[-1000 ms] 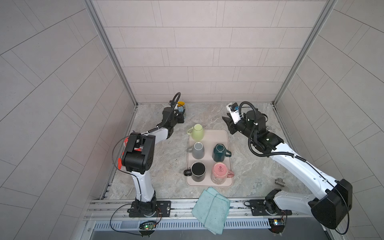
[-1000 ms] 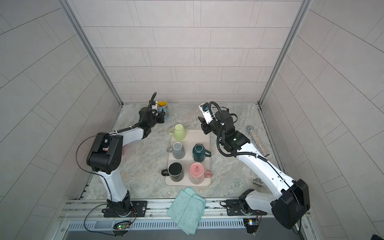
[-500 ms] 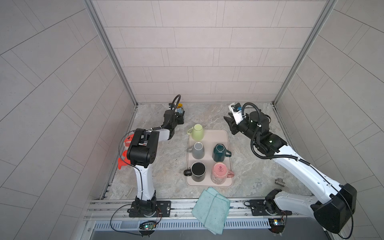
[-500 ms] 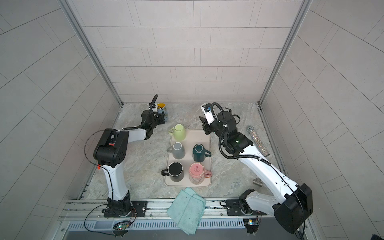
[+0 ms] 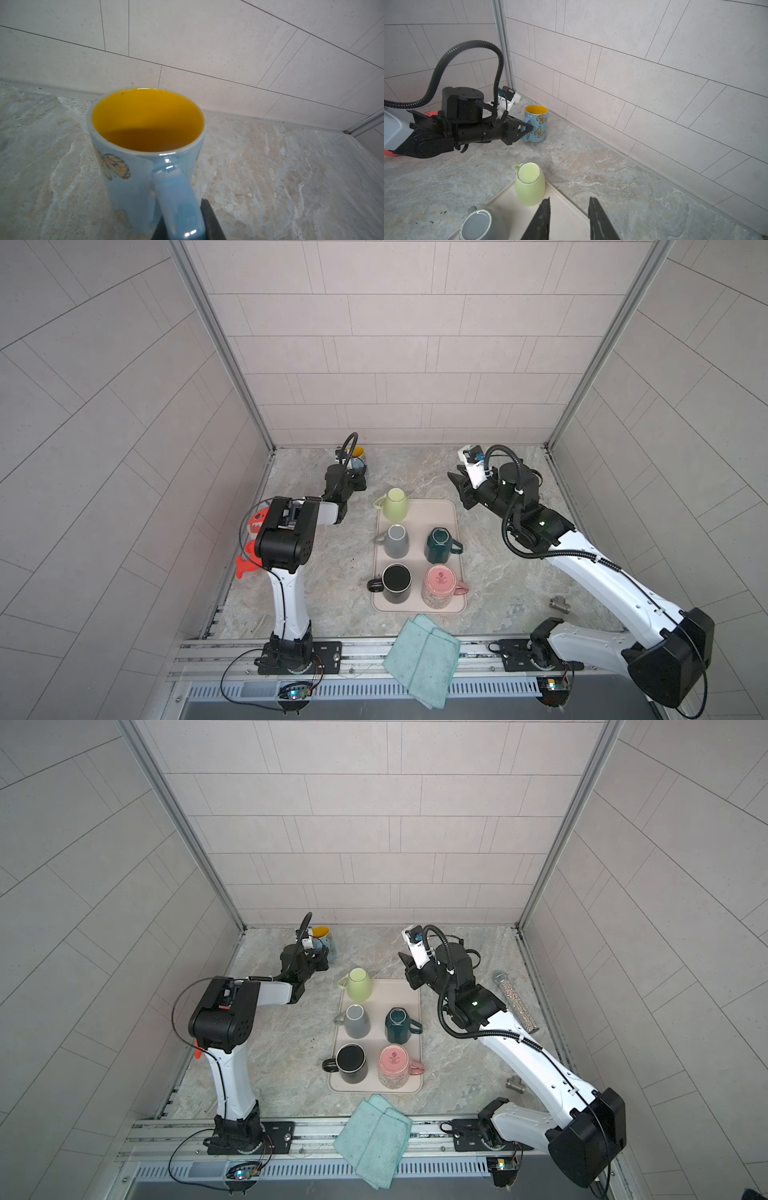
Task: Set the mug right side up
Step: 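Carry the blue mug with the left gripper past the tray, farther from the robot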
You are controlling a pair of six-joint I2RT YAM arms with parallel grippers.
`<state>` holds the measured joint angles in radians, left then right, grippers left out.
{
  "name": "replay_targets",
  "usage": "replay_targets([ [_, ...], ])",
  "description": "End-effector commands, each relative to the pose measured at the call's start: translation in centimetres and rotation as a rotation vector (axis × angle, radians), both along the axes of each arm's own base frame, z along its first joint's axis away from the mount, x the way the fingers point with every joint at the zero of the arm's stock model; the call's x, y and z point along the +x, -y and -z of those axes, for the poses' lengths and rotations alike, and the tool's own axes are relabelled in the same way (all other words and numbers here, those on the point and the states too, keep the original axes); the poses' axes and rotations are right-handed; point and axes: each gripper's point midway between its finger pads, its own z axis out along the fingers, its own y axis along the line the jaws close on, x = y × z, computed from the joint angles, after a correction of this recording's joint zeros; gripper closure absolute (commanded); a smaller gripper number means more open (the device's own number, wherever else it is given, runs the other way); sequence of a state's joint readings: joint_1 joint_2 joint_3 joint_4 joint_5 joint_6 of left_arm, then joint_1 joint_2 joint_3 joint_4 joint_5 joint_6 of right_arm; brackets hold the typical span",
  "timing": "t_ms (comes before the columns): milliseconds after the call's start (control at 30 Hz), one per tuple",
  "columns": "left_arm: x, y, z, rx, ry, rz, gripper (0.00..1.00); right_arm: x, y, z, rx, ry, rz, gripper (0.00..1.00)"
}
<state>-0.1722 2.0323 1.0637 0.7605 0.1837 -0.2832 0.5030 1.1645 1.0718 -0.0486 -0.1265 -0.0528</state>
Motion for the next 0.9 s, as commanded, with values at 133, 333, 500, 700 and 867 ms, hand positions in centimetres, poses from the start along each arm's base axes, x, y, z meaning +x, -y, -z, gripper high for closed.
replay_targets([
  [133,-0.1,0.7,-0.3,-0.012,0.040,0.047,1.00,-0.5,0.5,-0.8,0.026,0.026,0.009,0.68],
  [333,0.0,1.5,0.3,0.003,-0.033,0.094,1.00,-0.7,0.7,-1.0,0.028,0.029,0.013,0.68],
  [500,-0.4,1.6,0.6,-0.005,-0.056,0.101,0.93,-0.7,0.7,-1.0,0.037,0.029,0.011,0.68],
  [700,-0.6,1.8,1.1,-0.001,-0.093,0.113,0.80,-0.9,0.7,-0.9,0.044,0.031,0.012,0.68],
  [867,-0.8,1.8,1.4,0.004,-0.114,0.122,0.76,-1.1,0.8,-1.0,0.046,0.034,0.012,0.68],
])
